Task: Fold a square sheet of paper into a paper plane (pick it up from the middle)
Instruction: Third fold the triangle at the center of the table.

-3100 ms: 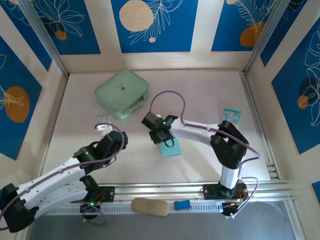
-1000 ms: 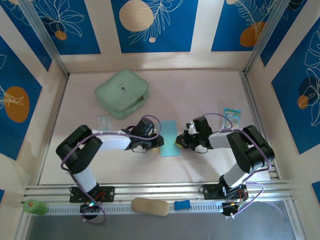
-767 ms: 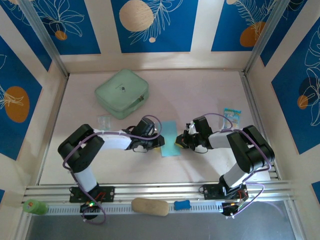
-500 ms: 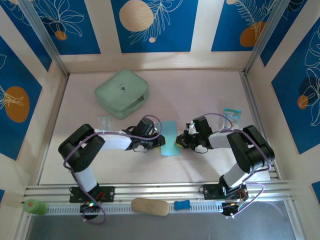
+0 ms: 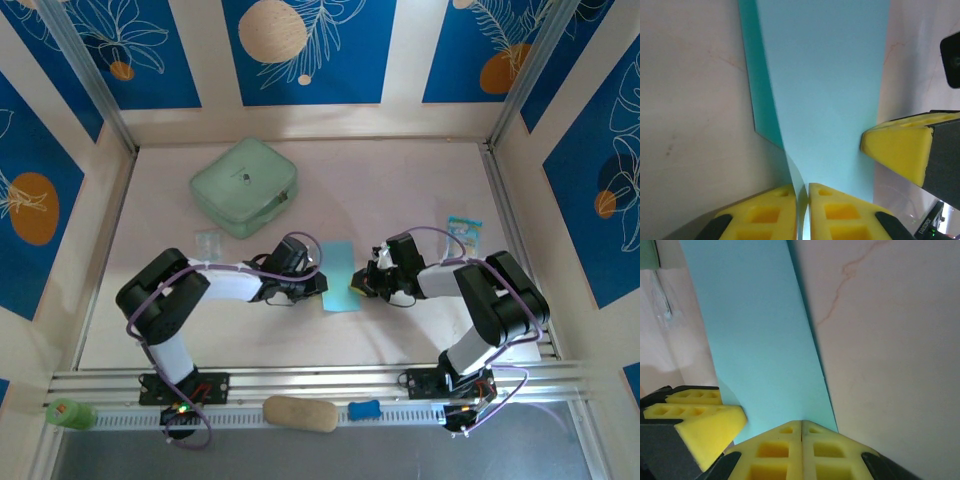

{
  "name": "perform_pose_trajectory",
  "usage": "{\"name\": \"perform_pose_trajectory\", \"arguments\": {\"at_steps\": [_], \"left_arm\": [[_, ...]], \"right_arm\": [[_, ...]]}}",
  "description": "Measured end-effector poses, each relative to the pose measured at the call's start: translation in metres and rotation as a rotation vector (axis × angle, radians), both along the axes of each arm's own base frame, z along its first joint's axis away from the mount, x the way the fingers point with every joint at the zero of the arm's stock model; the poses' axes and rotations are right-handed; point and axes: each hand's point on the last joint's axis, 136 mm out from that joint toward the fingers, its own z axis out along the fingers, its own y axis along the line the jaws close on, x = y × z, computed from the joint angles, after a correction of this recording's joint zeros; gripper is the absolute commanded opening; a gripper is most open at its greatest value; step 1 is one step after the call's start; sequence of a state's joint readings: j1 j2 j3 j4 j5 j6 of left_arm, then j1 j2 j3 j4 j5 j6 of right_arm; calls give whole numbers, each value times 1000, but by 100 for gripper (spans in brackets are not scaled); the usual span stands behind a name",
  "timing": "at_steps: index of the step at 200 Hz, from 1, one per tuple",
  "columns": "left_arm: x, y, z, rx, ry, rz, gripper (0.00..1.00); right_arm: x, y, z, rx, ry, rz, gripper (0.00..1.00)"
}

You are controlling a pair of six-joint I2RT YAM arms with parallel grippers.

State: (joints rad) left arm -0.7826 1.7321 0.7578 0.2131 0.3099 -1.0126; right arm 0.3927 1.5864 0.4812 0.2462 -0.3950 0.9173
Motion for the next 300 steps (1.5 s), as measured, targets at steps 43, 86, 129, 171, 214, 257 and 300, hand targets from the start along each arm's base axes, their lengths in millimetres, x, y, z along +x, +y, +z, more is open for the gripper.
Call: {"name": "perform_pose_trajectory", "arguments": {"at_steps": [43,86,129,171,214,257,300], "left_arm": [[-1,2,5,-9,-11,3,5],[-2,4,10,-17,-18,6,5],[-5,7,8,-13,-12,8,4],[-7,10,8,-13,-8,14,4],[-5,14,17,-24,-33,30,4],[-5,17,18,-24,-36,36,4],[-5,18,21,-32,-30,49,4]], "right_arm": [[-14,-4,8,-11,-8,18,26],[-16,-10,34,-24,-132,22,46],[-16,-12,53,-66,-272,43,47],[-31,8,60,-151,-481,175,51],[-60,30,58,-254,-734,391,52],[-62,35,66,-331,-902,457,52],[-64,39,69,-377,-990,505,52]]}}
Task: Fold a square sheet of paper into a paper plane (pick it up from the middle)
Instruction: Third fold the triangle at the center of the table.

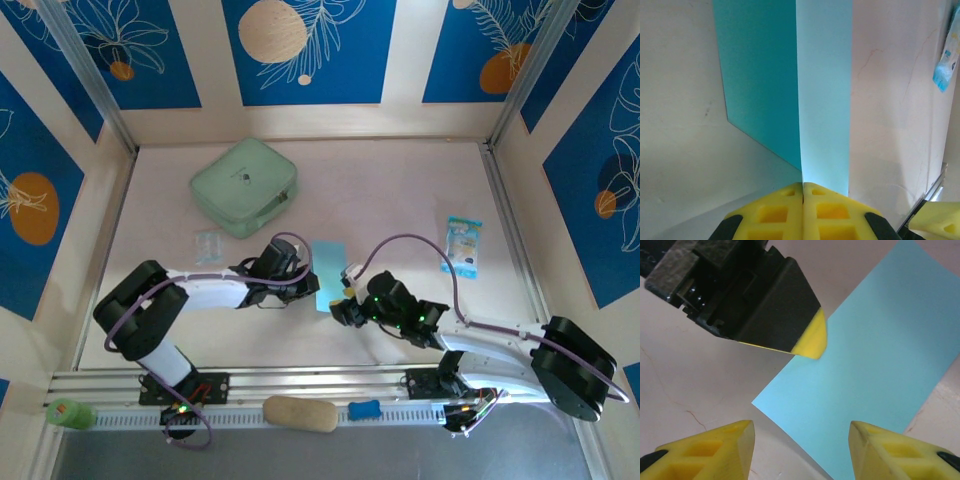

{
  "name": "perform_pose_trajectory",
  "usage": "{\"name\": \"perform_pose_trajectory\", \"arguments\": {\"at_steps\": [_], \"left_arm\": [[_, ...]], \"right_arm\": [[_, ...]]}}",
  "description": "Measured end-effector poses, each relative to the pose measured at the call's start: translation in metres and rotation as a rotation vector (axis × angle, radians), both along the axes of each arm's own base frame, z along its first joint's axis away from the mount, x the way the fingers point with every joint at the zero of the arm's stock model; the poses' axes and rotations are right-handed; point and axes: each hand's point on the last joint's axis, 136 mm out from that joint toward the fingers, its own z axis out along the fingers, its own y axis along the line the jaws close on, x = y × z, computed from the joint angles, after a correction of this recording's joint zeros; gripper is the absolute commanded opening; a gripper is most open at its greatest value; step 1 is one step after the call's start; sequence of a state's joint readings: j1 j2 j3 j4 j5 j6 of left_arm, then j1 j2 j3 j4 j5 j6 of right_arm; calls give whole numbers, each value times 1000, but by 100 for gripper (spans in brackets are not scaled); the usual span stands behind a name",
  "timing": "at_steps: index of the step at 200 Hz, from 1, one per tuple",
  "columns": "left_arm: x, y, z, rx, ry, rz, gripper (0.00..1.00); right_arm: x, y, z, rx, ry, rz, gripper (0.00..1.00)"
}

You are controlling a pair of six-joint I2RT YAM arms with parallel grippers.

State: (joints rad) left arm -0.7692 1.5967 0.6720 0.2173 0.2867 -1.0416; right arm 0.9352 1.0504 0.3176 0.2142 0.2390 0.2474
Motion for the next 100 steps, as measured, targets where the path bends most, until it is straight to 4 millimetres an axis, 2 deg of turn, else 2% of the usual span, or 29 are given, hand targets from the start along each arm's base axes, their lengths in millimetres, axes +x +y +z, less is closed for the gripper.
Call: {"name": "perform_pose_trajectory", "arguments": {"at_steps": [48,100], "left_arm": [[1,0,1,-3,-1,5,4],[1,0,1,-11,16,22,3]], "right_arm": [[-11,10,1,-59,-99,82,52],[-22,20,-26,-202,-180,160,52]]}}
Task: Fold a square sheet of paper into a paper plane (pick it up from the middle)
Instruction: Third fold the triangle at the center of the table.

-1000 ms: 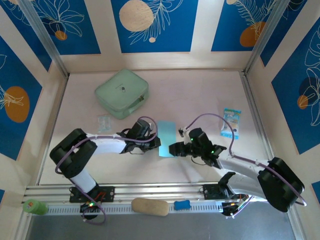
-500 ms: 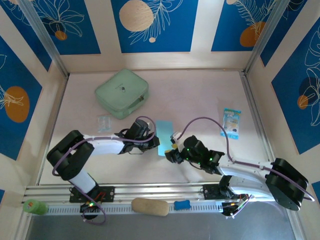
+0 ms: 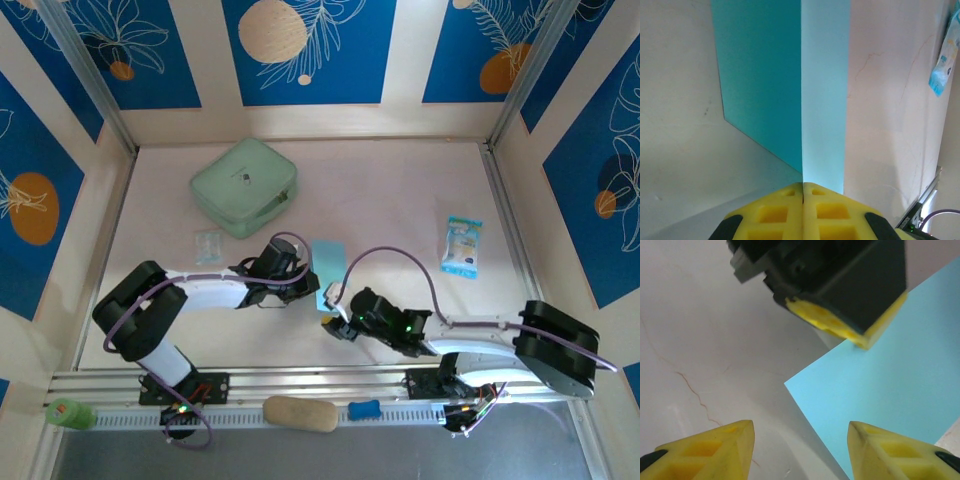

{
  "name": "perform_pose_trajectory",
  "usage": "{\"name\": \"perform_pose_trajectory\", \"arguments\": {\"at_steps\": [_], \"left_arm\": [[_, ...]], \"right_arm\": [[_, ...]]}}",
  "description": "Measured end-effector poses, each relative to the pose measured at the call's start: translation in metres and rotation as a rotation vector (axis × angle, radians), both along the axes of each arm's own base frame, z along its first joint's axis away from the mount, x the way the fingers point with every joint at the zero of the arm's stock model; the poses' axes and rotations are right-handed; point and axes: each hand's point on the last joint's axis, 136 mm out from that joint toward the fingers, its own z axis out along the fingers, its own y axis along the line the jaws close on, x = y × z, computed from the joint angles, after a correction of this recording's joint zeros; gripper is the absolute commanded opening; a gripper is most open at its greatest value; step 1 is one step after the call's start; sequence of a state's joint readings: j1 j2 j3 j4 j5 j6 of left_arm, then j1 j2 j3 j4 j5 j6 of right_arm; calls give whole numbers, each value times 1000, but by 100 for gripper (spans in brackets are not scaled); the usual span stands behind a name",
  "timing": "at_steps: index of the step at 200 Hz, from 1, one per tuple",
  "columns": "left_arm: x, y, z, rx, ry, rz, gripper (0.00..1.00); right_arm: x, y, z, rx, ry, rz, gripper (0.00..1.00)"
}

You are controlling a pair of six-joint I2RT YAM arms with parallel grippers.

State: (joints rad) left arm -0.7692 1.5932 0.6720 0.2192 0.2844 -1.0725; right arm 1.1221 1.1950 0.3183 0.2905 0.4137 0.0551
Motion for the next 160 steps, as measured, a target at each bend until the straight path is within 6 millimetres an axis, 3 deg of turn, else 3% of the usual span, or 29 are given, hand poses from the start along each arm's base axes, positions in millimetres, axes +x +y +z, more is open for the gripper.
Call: {"name": "perform_pose_trajectory", "arguments": {"at_steps": [32,92,160], "left_arm": [[0,0,0,-9,20,21,3],[-3,2,-3,-23,71,61,2],[-3,3,-4,-23,77,67,3]], "right_arm": [[1,4,-14,-83,-66,13,52],[20,17,-17,-159,-224,-33,50],[27,16,-16,-162,-257,-82,31]]}}
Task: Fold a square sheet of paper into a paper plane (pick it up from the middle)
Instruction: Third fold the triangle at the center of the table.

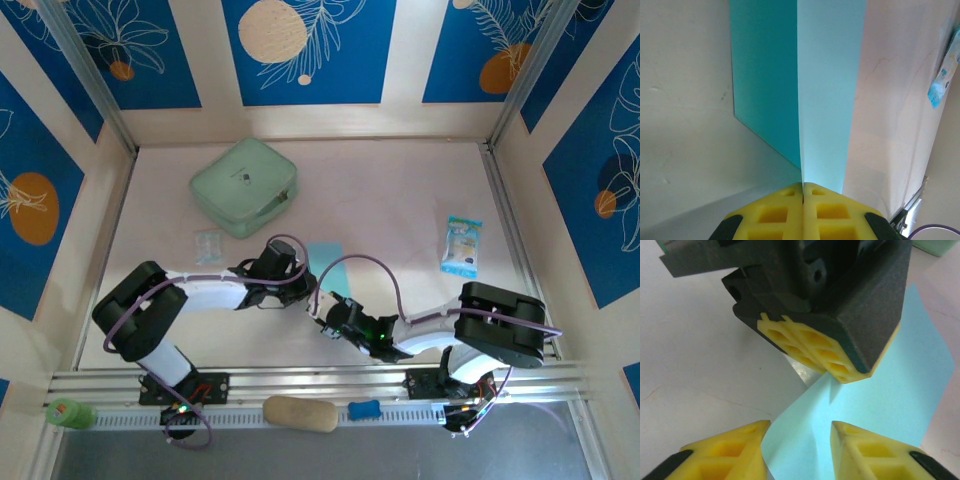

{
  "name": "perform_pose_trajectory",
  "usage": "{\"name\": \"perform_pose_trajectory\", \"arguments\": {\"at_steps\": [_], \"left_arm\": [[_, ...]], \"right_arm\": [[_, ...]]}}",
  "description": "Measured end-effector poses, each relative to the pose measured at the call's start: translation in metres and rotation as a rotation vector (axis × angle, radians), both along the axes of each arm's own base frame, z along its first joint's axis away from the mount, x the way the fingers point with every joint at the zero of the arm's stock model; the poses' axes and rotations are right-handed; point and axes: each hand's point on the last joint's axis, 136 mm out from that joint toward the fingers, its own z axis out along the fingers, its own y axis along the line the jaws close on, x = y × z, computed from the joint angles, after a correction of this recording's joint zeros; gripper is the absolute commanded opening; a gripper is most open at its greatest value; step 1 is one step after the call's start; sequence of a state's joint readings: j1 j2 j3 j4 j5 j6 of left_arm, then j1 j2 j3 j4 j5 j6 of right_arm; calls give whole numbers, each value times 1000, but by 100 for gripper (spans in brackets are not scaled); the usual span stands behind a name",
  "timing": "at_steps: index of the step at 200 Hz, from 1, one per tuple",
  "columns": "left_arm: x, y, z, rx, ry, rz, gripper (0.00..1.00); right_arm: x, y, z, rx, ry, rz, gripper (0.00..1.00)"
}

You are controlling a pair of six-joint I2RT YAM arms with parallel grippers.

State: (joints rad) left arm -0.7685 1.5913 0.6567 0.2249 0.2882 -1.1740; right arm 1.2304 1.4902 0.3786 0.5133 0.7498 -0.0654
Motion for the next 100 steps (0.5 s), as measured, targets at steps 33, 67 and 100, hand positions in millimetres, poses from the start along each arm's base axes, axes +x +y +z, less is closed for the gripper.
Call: {"name": "perform_pose_trajectory", "arguments": {"at_steps": [33,67,100], "left_arm": [[0,0,0,0,0,0,3],[0,0,0,1,0,1,3],[0,0,1,0,-1,1,3]], "right_arm": [[0,0,3,17,4,-7,28],[0,-2,3,27,8,-19,22],[0,-2,6,39,8,-24,16]]}}
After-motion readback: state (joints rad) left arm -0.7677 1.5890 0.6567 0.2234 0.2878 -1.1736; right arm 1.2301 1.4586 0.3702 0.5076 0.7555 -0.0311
